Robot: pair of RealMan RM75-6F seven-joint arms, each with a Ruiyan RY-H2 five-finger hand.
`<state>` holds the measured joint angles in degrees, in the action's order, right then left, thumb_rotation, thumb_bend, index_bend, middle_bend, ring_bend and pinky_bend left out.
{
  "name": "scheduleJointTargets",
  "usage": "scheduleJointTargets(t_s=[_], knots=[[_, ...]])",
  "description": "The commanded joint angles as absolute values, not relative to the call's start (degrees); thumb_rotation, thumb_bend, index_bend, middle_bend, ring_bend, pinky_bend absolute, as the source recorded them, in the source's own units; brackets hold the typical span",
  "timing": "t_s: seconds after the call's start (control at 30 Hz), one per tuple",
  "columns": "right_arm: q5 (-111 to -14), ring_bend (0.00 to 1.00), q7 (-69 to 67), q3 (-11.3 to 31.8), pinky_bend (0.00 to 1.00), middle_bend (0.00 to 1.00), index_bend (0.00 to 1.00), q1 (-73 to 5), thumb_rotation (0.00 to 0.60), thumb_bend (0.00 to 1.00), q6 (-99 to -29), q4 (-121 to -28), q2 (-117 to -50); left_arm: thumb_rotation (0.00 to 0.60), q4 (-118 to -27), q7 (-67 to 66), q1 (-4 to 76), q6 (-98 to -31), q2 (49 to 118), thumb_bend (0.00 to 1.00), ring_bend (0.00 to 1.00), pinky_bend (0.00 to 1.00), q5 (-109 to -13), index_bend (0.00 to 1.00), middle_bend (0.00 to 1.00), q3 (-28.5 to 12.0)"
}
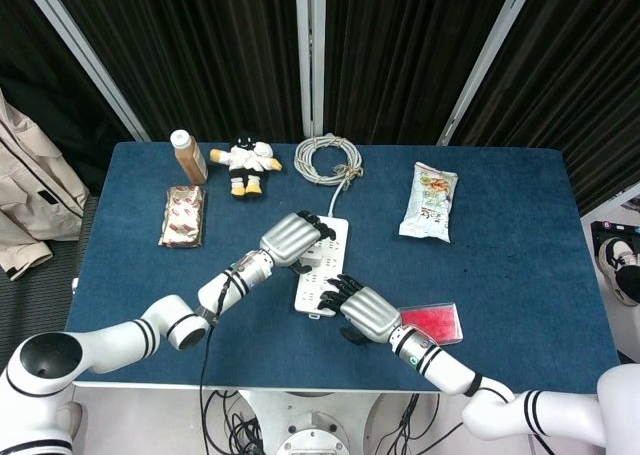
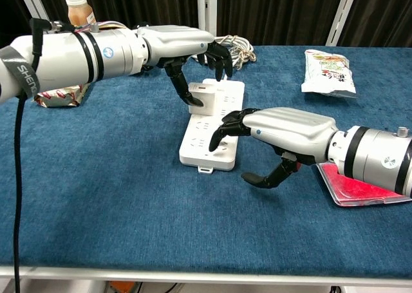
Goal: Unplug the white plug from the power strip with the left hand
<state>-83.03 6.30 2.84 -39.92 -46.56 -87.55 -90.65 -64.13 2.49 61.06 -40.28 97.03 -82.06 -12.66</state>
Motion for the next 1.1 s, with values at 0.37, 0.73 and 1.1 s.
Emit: scheduleJointTargets(t_s=[0.37, 0.73, 1.1], knots=[[-83.94, 0.03, 2.96, 2.10, 0.05, 0.20, 0.25, -40.24, 0.600, 0.37, -47.69, -86.37, -91.21, 0.600, -62.53, -1.04, 62.76, -37.98, 97.67, 0.31, 0.31, 0.31, -79.54, 0.39, 0.39, -11.18], [-84.14, 0.03, 2.10, 1.73, 0.05, 0.20, 0.25, -40.73, 0.600, 0.37, -47.81, -86.13, -91.15, 0.600, -61.66, 1.10, 63.20, -37.59, 98.28, 0.33, 0.40, 0.37, -78.63, 0.45, 0.49, -10.69], [-83.63, 0.03, 2.01, 1.59, 0.05, 0.20, 0.25, -41.21, 0.600, 0.38, -47.46, -86.11, -91.20, 0.600, -57.66, 8.55, 62.59, -40.63, 101.11, 0.46, 0.50, 0.45, -80.66, 0.58, 0.63, -9.87]])
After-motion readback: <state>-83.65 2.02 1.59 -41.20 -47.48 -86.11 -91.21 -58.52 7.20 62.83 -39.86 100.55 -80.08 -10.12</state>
